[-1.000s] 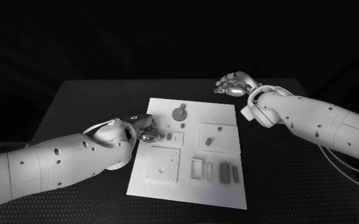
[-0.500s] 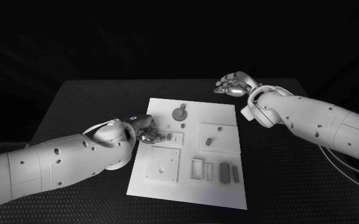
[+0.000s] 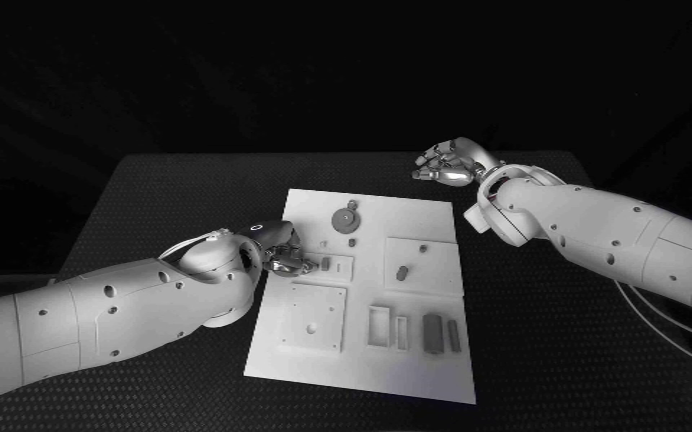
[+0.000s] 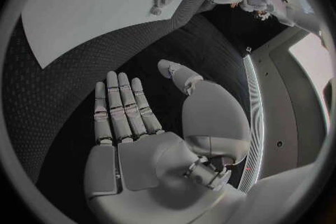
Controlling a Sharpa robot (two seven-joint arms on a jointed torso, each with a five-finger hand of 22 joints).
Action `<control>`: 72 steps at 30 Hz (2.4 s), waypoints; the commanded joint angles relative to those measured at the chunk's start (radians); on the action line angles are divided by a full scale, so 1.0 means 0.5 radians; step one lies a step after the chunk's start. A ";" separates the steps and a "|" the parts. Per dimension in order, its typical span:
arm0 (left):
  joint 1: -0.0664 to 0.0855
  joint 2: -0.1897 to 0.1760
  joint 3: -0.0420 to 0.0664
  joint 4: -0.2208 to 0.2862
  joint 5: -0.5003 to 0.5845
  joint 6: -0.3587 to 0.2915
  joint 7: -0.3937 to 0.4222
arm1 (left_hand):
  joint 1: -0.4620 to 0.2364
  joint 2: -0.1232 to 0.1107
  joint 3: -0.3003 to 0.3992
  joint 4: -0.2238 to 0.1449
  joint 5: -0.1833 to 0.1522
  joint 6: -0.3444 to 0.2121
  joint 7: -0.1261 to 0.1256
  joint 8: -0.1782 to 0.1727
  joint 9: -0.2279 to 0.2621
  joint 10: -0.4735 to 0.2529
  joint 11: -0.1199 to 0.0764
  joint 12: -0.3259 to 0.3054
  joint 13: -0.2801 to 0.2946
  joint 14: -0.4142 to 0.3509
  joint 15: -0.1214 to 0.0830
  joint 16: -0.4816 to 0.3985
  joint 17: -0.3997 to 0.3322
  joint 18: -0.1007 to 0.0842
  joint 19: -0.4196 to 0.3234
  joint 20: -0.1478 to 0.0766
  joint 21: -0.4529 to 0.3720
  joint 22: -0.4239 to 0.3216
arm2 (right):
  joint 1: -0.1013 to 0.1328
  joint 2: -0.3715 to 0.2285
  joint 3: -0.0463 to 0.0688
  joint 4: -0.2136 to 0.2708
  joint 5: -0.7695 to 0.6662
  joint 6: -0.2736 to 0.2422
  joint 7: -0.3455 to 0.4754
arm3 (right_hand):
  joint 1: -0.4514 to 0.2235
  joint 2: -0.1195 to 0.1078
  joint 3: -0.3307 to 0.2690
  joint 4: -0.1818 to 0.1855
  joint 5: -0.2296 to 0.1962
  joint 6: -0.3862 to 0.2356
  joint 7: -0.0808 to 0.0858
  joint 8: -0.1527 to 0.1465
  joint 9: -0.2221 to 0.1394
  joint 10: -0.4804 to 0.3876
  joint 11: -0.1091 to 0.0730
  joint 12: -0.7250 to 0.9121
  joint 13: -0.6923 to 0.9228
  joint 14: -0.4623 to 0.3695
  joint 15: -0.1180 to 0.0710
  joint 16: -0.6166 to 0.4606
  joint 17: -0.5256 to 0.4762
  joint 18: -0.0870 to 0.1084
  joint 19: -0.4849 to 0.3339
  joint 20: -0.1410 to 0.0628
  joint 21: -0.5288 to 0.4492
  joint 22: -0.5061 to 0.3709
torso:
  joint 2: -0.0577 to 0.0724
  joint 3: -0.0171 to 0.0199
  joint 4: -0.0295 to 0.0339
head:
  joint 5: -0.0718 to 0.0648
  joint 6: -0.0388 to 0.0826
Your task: Assemble the parts on the task board
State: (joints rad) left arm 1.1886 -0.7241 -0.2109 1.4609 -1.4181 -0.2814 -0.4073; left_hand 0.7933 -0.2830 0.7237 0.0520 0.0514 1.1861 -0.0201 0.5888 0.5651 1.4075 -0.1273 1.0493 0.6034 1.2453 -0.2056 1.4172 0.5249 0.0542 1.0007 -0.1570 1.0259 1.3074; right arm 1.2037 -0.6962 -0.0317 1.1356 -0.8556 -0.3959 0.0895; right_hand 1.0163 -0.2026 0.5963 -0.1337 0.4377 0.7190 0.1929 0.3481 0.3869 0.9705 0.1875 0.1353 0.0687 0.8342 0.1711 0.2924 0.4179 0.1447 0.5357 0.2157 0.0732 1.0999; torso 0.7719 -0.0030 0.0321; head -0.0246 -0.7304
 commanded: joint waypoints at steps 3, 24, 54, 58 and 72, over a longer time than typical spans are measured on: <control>-0.002 0.000 0.002 -0.002 0.010 -0.013 0.011 | -0.001 -0.015 0.003 0.012 -0.006 -0.014 -0.001 -0.006 0.000 -0.015 -0.003 -0.011 -0.003 -0.003 -0.014 -0.008 -0.002 0.015 0.015 -0.231 -0.007 0.015 | -0.001 0.001 0.001 0.001 -0.003 0.020 0.016 | -0.020 0.004 -0.011 0.003 0.008 -0.011 0.063 0.011 -0.004 0.009 0.004 -0.014 0.000 -0.004 0.016 -0.008 -0.003 -0.023 -0.008 -0.004 -0.013 0.003 | 0.001 -0.0008 0.000 | 0.000 0.002; -0.001 0.001 0.032 -0.018 0.076 -0.048 0.032 | -0.130 -0.027 -0.229 0.114 -0.006 -0.026 -0.003 -0.015 0.010 -0.026 -0.005 -0.017 -0.003 -0.018 -0.028 -0.013 -0.004 0.025 -0.012 -0.233 -0.022 0.016 | -0.005 0.002 0.001 -0.001 -0.003 0.022 0.016 | -0.019 0.004 -0.011 0.003 0.009 -0.011 0.063 0.011 -0.004 0.010 0.005 -0.016 0.000 -0.004 0.017 -0.008 -0.004 -0.024 -0.009 -0.004 -0.013 0.005 | 0.001 -0.0007 0.000 | -0.002 0.002; 0.000 -0.027 0.177 -0.065 0.463 0.023 0.187 | 0.147 0.066 -0.265 0.098 -0.003 -0.131 0.057 -0.121 -0.007 -0.092 0.054 -0.164 -0.055 -0.106 0.025 -0.141 -0.060 -0.001 -0.097 -0.200 -0.096 -0.006 | -0.009 -0.001 0.001 -0.002 -0.003 0.022 0.016 | -0.018 0.006 -0.010 0.003 0.010 -0.012 0.063 0.012 -0.005 0.012 0.005 -0.019 0.001 -0.004 0.017 -0.007 -0.005 -0.025 -0.011 -0.004 -0.013 0.008 | -0.001 -0.0008 0.003 | -0.007 0.004; 0.000 -0.052 0.178 -0.048 0.525 0.064 0.209 | 0.183 0.060 -0.293 0.083 -0.003 -0.247 0.096 -0.210 -0.041 -0.116 0.089 -0.214 -0.072 -0.133 0.046 -0.181 -0.075 -0.012 -0.124 -0.191 -0.127 -0.016 | -0.009 -0.004 0.001 -0.002 -0.003 0.022 0.015 | -0.018 0.006 -0.010 0.003 0.010 -0.012 0.063 0.012 -0.005 0.012 0.005 -0.019 0.001 -0.004 0.017 -0.007 -0.005 -0.025 -0.011 -0.005 -0.013 0.009 | -0.001 -0.0015 0.002 | -0.006 0.005; 0.094 -0.143 0.197 0.010 0.808 0.461 0.147 | 0.164 0.047 -0.372 0.059 0.044 -0.463 0.201 -0.365 -0.097 -0.296 0.191 -0.482 -0.163 -0.292 0.169 -0.440 -0.160 -0.087 -0.285 -0.118 -0.342 -0.097 | -0.009 -0.007 0.001 -0.009 0.000 0.023 0.014 | -0.016 0.005 -0.010 0.001 0.011 -0.012 0.063 0.012 -0.005 0.013 0.005 -0.020 0.001 -0.004 0.017 -0.007 -0.005 -0.025 -0.011 -0.005 -0.013 0.010 | -0.001 0.0007 0.002 | 0.001 0.013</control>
State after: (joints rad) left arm 1.2326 -0.7960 -0.1123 1.4626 -1.0579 -0.1297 -0.3291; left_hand 0.8819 -0.2564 0.5382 0.0783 0.0755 0.9620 0.0813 0.4096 0.5175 1.2658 -0.0326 0.8127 0.5229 1.1035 -0.1218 1.2003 0.4459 0.0224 0.8637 -0.1114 0.8566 1.2597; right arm 1.1997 -0.7006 -0.0317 1.1312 -0.8548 -0.3957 0.0893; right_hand 1.0163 -0.2026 0.5963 -0.1338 0.4376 0.7191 0.1928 0.3480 0.3854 0.9704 0.1876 0.1313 0.0687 0.8306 0.1746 0.2925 0.4166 0.1460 0.5357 0.2158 0.0732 1.1036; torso 0.7709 -0.0025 0.0327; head -0.0240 -0.7242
